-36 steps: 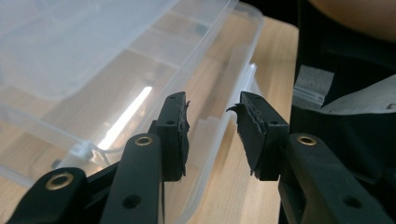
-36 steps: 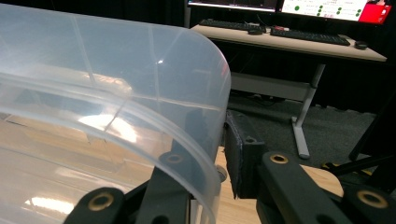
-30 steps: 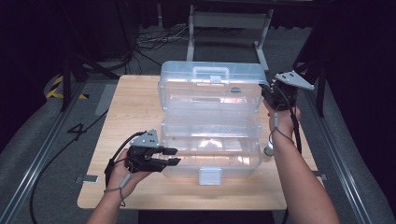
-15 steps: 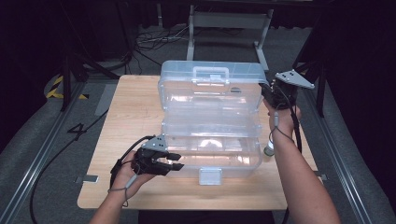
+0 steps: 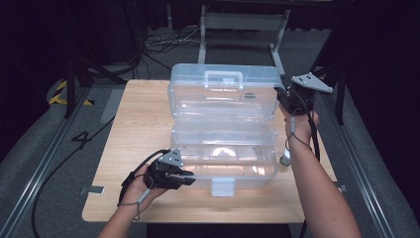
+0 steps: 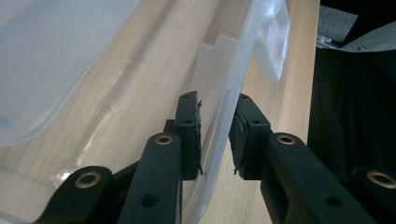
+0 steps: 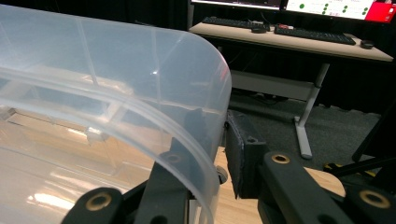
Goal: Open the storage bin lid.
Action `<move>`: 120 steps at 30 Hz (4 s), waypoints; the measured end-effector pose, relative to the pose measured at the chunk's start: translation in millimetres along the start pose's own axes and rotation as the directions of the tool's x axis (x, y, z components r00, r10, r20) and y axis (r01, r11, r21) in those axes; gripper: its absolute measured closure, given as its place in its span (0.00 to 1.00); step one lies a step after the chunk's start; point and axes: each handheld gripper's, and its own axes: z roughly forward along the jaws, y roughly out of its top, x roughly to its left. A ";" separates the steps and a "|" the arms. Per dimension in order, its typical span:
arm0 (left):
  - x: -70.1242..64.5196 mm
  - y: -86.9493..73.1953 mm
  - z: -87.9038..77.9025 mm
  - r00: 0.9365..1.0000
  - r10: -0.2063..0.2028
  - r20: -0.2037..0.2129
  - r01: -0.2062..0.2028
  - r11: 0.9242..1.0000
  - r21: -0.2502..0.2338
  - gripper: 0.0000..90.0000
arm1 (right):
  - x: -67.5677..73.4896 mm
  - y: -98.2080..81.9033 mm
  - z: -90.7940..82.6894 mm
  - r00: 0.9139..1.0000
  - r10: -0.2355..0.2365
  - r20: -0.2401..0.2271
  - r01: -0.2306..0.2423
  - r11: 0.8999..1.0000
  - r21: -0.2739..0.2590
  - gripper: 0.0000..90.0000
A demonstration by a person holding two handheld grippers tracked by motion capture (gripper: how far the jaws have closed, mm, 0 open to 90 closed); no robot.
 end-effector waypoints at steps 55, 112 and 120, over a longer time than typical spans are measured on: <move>0.6 -6.9 0.8 0.999 0.052 0.004 -0.051 0.996 -0.074 0.83 | -10.9 13.0 54.3 0.999 0.017 0.032 -0.019 0.996 0.083 0.90; -2.6 -7.9 1.6 1.000 0.013 -0.013 -0.014 0.996 -0.085 0.80 | -25.5 6.0 109.2 0.999 0.036 0.002 -0.036 0.986 0.164 0.92; -2.7 -8.2 1.7 1.000 0.013 -0.014 -0.014 0.996 -0.087 0.80 | -27.4 2.8 116.0 0.999 0.037 -0.008 -0.035 0.986 0.165 0.92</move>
